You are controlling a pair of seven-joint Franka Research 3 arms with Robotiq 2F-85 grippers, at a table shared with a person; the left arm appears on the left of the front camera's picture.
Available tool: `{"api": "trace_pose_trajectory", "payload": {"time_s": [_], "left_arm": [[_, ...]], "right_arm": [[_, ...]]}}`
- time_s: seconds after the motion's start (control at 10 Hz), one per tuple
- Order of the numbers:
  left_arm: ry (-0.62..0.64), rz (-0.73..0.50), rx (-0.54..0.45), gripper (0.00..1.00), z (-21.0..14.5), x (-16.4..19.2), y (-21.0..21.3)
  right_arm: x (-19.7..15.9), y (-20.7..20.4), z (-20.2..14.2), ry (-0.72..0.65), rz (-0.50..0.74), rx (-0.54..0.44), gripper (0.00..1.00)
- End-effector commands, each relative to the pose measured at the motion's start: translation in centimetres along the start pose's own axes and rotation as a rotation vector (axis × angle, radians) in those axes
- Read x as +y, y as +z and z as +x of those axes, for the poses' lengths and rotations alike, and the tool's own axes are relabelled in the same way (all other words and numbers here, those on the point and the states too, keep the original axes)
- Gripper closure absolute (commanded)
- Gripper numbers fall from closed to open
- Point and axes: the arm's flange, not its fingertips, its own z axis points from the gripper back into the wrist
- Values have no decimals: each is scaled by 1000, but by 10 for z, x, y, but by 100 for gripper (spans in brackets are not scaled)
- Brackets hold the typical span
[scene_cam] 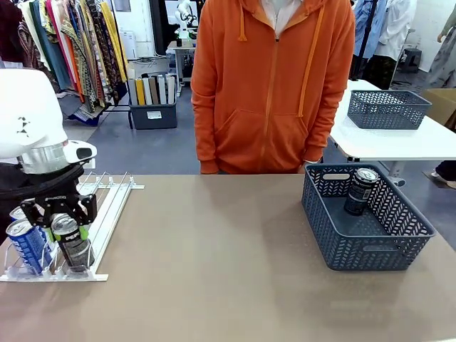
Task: Retrieve and store the cans from the dispenser.
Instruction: Pick up the last remaining can from one row of the Automatic Can Dispenser and place it in the middle of the table.
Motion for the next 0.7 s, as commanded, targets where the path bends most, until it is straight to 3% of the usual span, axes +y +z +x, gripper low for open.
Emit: {"api": "trace_pose_trajectory", "payload": {"time_s": [0.0,0.2,0.4,0.6], "left_arm": [[13,-14,-107,100,-9,-5,75],[-41,-57,-169,100,-27,-3,146],[-11,-77,-321,100,-52,8,201],[2,-103,-350,100,-63,19,211]], "right_arm": [[3,-3,4,15,23,-19,0],[3,-3,4,15,23,-19,0],[3,-3,4,15,23,-19,0],[3,-3,4,15,23,-19,0]]}}
